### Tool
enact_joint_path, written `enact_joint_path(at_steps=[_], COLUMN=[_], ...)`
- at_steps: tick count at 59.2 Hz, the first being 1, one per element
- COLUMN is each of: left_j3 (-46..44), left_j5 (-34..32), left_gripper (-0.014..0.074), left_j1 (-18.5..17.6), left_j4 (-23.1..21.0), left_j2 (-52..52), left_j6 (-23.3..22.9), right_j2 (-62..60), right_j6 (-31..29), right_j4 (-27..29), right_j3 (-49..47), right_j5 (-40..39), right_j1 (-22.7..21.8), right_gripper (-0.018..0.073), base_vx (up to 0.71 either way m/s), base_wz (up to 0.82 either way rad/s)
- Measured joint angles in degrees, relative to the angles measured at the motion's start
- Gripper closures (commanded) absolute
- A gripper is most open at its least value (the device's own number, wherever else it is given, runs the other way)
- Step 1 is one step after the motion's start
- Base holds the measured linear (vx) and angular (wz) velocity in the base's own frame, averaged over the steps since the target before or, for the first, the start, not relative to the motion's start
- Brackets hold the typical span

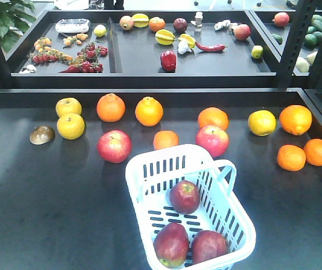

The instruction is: Pick three apples into basket with both arms

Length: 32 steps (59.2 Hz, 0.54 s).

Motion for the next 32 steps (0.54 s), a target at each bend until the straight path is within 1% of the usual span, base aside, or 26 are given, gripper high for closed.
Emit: enact_joint_path(at_steps=[32], left_j3=[0.0], left_j5=[0.0], left_gripper=[0.0603], left_j1=[0.0], left_j4=[0.0], left_j2=[0.0], left_j6=[0.0], right_j2=[0.0], right_j6=[0.0], right_j4=[0.0], right_j3=[0.0], right_j5=[0.0], right_j1=[0.0], right_gripper=[0.0565], base_vx=[0.0], base_wz=[0.0])
